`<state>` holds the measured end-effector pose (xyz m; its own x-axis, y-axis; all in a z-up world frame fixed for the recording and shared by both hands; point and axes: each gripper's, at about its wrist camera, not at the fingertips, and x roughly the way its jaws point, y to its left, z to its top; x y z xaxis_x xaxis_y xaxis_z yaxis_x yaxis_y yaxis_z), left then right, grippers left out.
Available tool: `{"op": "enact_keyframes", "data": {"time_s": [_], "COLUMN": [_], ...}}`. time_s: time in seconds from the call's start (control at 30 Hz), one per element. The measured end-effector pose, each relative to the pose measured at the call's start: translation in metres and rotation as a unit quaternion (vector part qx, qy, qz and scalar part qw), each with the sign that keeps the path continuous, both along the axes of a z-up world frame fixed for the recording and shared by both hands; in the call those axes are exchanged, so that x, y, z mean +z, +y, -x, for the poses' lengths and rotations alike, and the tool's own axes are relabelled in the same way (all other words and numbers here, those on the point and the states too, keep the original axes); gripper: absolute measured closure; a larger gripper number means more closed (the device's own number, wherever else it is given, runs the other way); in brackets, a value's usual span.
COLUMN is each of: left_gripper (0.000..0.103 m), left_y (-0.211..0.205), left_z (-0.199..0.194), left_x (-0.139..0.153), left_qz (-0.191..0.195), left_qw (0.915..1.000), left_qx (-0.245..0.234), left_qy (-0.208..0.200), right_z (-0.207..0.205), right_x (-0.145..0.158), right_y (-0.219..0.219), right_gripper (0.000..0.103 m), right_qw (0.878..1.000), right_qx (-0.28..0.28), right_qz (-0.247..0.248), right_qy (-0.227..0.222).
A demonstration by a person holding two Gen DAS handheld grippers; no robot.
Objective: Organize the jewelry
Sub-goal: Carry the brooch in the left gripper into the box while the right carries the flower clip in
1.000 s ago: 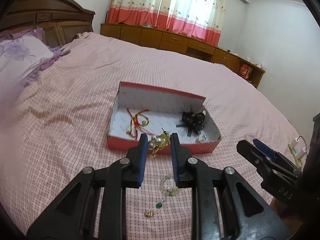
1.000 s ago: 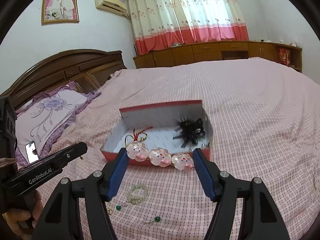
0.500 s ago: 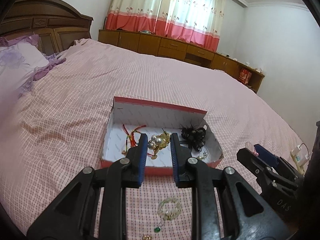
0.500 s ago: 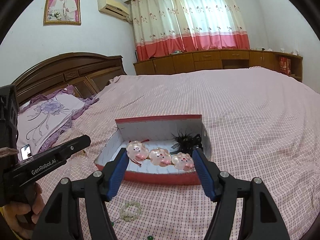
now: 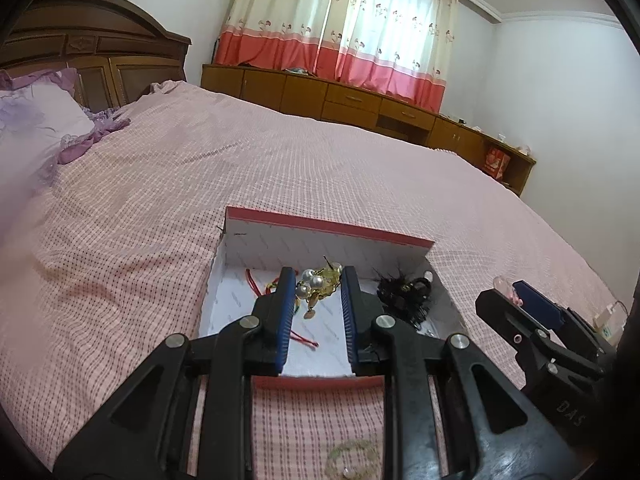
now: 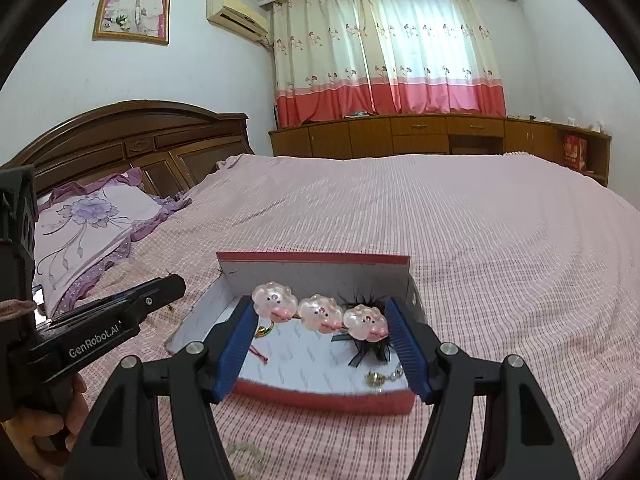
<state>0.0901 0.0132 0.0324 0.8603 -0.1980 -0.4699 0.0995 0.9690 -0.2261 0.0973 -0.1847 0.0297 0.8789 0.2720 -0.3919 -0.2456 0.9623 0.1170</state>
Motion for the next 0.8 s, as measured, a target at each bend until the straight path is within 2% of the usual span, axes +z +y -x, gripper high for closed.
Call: {"op": "enact_keyframes", "data": {"time_s": [0.4,0.8], "left_gripper": [0.088,0.088], "left_y": [0.001,-0.003], "left_z": [-0.031,-0.059], "left_x": [-0.033,-0.058], "left_qz": [0.009,0.013], "left_qw": [0.9999,0.9992], "left_qx": [0.011,0.021], "left_qy": [0.007,0.032], "right_z": [-0.039,-0.077], "right_x": [-0.03,-0.067], "right_y": [0.001,-0.011], "right_gripper": [0.035,0.035], "right_qw": [1.0,0.998], "right_qx": [-0.005,-0.028], "right_qz": [0.013,0.015], "right_qy": [0.018,0.063]}}
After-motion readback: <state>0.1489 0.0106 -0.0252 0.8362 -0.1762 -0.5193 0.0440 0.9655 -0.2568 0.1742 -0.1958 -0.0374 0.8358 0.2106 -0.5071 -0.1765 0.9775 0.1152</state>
